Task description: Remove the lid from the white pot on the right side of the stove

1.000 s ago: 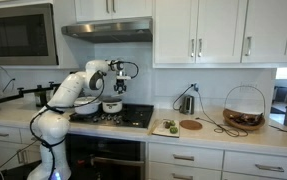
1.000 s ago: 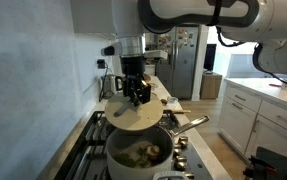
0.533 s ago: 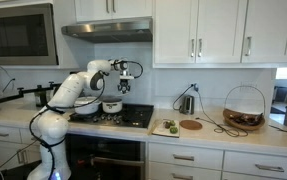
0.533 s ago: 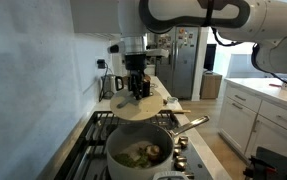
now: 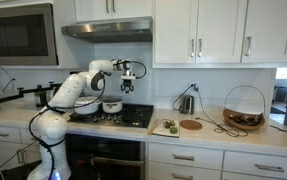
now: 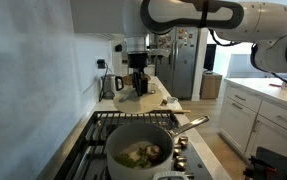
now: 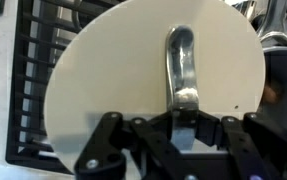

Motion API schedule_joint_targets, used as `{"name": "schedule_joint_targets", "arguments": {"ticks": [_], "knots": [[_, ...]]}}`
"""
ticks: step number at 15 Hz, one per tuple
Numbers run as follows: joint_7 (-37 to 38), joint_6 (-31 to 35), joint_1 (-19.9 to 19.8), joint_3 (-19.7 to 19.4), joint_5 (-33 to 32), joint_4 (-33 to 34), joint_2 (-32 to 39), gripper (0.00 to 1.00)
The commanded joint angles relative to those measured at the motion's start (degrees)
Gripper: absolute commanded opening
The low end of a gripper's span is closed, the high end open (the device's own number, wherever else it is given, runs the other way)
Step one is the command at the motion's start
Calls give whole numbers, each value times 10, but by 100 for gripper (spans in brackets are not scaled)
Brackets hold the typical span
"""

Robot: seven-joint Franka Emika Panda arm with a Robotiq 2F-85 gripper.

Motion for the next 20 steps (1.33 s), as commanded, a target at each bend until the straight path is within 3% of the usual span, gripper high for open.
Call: {"name": "schedule_joint_targets", "arguments": {"ticks": [1, 8, 20], "knots": [[65, 26, -7, -6, 9, -16, -21, 0], [149, 85, -36, -3, 13, -82, -48, 0], [157, 342, -118, 6, 105, -363, -148, 0]]}}
